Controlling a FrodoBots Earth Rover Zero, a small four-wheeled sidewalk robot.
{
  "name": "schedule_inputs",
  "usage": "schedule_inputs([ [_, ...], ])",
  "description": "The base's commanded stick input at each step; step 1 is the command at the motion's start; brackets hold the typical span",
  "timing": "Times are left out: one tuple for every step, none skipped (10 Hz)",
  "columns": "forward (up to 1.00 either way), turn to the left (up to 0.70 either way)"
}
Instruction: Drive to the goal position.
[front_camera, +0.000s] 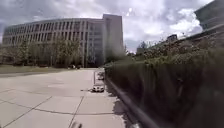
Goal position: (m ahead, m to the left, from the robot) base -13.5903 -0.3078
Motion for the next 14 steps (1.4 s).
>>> schedule_inputs([
  [0.06,0.00],
  [0.06,0.00],
  [0.06,0.00],
  [0.06,0.00],
  [0.06,0.00],
  [0.05,0.00],
  [0.06,0.00],
  [0.05,0.00],
  [0.06,0.00],
  [0.06,0.00],
  [0.06,0.00],
  [0.05,0.00],
  [0.05,0.00],
  [0.05,0.00],
])
